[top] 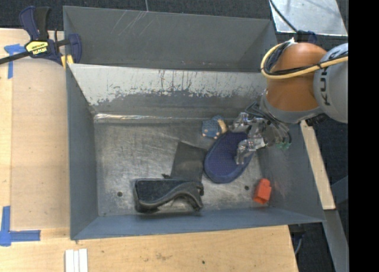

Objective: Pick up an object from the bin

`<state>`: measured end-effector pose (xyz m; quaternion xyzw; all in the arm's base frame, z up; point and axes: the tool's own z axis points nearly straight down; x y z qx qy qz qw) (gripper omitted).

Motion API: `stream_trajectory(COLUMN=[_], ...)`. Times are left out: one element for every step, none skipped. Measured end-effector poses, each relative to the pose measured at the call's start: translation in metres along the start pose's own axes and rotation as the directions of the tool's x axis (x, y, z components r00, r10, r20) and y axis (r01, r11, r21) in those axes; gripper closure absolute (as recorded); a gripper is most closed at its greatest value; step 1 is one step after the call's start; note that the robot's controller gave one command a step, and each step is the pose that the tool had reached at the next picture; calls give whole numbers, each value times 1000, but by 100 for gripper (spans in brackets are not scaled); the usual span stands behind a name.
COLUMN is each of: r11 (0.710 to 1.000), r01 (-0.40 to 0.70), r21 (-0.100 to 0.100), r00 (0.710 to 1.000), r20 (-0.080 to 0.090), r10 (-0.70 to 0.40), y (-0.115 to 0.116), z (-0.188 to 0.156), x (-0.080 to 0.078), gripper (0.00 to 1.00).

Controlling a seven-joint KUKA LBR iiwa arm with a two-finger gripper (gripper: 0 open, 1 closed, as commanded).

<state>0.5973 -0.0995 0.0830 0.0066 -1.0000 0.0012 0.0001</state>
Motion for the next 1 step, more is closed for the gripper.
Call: stream_trajectory(r11=[999], r01=[36], r21=[1], r00=[999], r20=[14], r10=[-36], y=[-7], z=[-136], x=[-6], gripper=[100])
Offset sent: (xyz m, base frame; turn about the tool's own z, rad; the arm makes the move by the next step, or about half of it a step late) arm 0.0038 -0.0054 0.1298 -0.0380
